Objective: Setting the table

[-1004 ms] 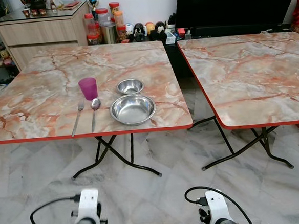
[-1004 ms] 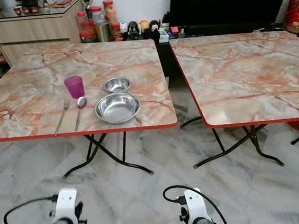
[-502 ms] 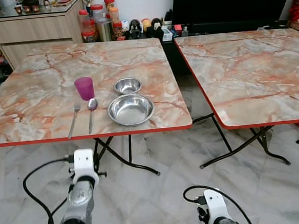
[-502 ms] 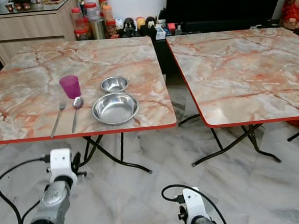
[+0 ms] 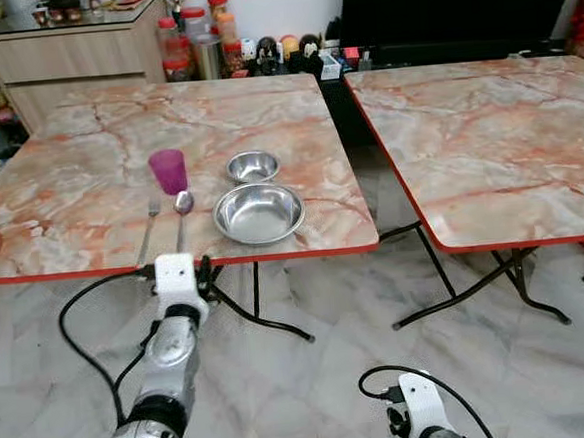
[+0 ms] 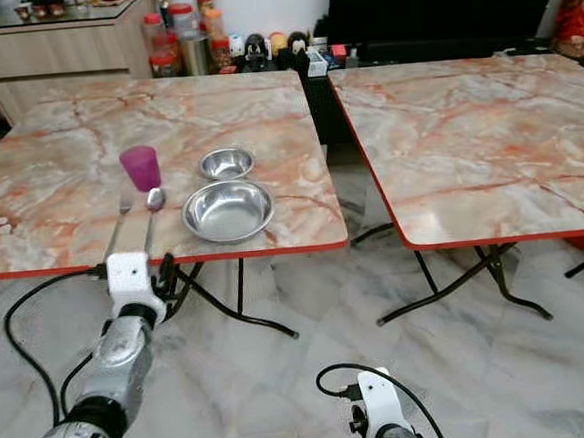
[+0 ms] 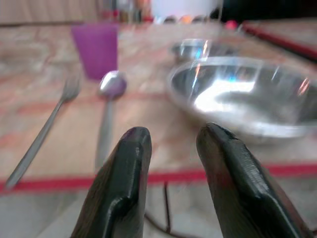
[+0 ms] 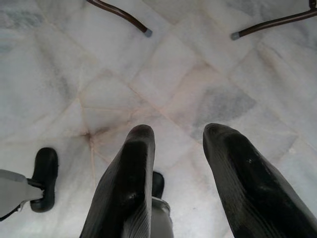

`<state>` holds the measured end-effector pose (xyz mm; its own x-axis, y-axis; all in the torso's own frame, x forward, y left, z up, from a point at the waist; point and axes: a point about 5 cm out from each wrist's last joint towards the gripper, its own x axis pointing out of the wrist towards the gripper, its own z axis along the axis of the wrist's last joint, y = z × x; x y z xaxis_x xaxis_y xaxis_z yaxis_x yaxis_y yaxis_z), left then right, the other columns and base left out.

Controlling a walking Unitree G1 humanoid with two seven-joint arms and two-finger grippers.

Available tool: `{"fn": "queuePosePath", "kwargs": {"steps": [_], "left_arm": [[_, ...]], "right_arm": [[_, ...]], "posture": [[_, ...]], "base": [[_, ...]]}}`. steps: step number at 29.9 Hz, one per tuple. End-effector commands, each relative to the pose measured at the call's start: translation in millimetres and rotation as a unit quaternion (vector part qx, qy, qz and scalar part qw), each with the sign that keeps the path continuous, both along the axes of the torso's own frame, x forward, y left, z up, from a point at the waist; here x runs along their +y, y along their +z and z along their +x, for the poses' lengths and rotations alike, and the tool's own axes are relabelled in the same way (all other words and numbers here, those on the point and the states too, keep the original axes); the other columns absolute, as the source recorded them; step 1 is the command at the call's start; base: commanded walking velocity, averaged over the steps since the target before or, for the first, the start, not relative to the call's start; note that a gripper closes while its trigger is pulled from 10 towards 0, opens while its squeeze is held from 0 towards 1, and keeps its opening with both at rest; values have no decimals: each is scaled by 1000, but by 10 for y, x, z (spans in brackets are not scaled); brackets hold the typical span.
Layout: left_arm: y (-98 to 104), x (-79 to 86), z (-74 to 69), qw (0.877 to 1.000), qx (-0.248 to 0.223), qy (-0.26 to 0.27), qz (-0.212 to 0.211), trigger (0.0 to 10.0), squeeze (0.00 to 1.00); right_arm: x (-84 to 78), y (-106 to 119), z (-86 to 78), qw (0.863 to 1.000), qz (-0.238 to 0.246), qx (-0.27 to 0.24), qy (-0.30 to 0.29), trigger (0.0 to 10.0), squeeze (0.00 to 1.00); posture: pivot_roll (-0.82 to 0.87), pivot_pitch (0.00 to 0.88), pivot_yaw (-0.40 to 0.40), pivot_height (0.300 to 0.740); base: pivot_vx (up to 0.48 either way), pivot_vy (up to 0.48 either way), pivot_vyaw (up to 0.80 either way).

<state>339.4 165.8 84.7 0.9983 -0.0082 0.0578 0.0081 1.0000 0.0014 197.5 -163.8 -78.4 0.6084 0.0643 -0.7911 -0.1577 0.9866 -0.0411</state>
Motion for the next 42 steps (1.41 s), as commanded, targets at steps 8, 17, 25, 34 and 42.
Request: {"fn": "queuePosePath", "kwargs": {"steps": [8, 17, 25, 34, 42], "left_arm": [[398, -56, 168, 997, -75, -11, -22, 10000, 1000], [321, -73, 143, 998, -59, -7, -27, 10000, 0], [390, -100, 176, 997, -67, -14, -47, 10000, 0], [420, -67, 185, 996, -71, -16, -46, 10000, 0], [453, -53, 191, 996, -78, -14, -48, 10000, 0]], "right_arm": [[-19, 43, 78, 1000, -3, -12, -3, 10000, 0], [-17, 24, 40, 1000, 1, -10, -9, 10000, 0], [-15, 32, 54, 1000, 3, -14, -18, 10000, 0], [-13, 26, 44, 1000, 1, -11, -15, 10000, 0], [-2, 16, 27, 1000, 0, -9, -12, 10000, 0]], "posture": [[16, 0, -31, 728], [15, 0, -28, 728], [8, 0, -24, 728], [11, 0, -23, 728], [7, 0, -18, 728]], "base": [[0, 0, 0], [0, 0, 0], [80, 0, 0], [349, 0, 0], [372, 0, 0]]}}
